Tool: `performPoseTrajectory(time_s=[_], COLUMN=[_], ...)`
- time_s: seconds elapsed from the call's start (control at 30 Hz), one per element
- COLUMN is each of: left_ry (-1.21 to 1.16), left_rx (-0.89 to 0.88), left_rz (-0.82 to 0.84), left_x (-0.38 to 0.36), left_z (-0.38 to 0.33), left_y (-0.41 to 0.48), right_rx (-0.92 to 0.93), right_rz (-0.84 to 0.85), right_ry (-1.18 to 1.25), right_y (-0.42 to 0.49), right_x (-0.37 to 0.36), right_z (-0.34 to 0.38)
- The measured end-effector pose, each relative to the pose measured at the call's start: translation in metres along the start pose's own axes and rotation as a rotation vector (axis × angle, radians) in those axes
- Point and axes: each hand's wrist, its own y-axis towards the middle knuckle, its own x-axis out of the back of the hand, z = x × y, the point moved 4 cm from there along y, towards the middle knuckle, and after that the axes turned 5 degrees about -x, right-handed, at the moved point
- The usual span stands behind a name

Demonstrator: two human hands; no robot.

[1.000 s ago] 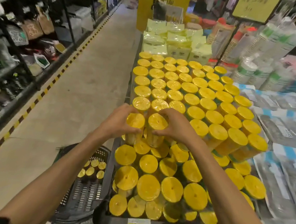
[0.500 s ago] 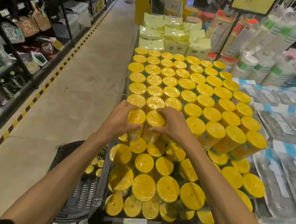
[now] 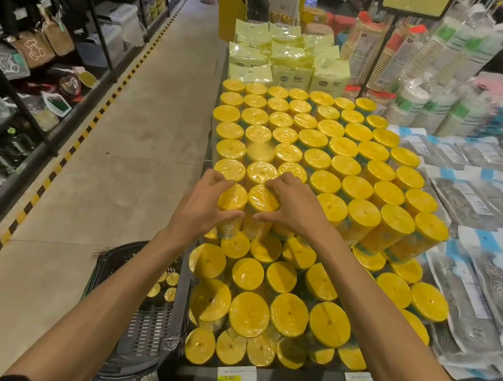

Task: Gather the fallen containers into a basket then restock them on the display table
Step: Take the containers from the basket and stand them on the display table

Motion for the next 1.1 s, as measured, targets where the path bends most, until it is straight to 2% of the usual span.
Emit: performPoseTrajectory(time_s=[0.3,0.53,0.87,1.1], left_ry=[-0.014,0.221,0.614,0.588], left_rx=[-0.091,-0.25,-0.481,-0.499], left_rz=[0.188,0.2,0.354,0.418], left_x=[0.017,0.046,0.063,0.073], left_z=[0.008,0.015,0.031,0.041], left_y=[0.014,0.012,-0.029,-0.05], right_rx=[-0.066,-0.223,-0.351,-0.404], right_rz=[0.102,0.156,0.183,0.159], right_ry=[-0.1,-0.172,-0.265,-0.284], right_y=[-0.004,-0.023,-0.076,-0.112], right_x=[0.012,0.011,0.015,0.017], right_z=[0.015,0.043,0.099,0.137])
